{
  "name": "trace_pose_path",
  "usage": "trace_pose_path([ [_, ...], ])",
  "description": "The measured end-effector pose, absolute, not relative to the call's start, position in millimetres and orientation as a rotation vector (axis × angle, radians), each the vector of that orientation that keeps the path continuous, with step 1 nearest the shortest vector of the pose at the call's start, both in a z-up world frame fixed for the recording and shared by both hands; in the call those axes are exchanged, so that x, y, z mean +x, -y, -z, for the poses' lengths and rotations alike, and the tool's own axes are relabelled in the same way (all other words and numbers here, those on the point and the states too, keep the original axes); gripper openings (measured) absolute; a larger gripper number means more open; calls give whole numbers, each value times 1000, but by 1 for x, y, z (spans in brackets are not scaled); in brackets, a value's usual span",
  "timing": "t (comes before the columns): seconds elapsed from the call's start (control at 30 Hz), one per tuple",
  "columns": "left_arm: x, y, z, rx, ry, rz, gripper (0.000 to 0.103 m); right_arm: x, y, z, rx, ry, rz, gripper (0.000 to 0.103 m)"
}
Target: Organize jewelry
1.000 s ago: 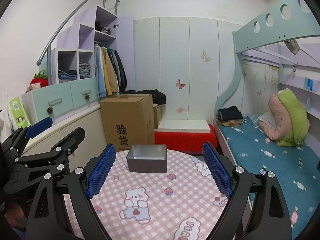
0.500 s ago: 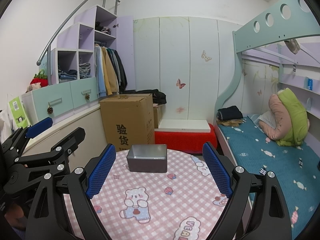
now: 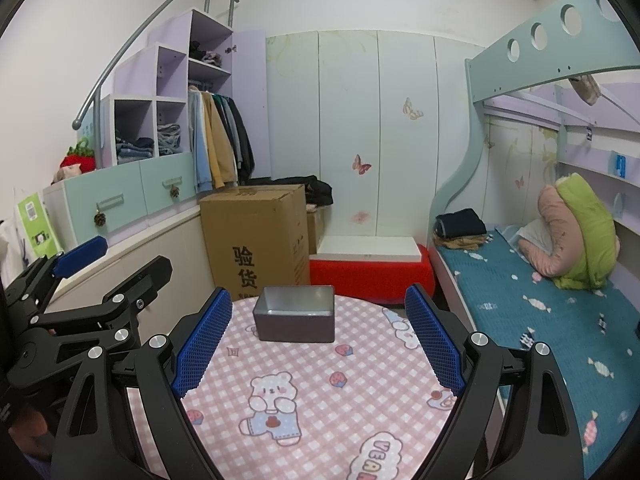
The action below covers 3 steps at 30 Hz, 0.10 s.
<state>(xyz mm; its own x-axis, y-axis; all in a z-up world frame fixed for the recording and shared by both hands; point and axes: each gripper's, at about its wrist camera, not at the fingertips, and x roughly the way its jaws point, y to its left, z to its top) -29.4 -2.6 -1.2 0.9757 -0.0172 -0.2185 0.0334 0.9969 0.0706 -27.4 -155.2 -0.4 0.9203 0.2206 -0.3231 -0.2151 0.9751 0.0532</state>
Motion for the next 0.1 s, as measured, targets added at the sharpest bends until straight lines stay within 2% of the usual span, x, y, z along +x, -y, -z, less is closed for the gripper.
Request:
trace_pose_path([
  [0.1, -28, 2, 4, 77, -228, 25, 89, -27, 154, 4, 20, -342, -220, 86],
])
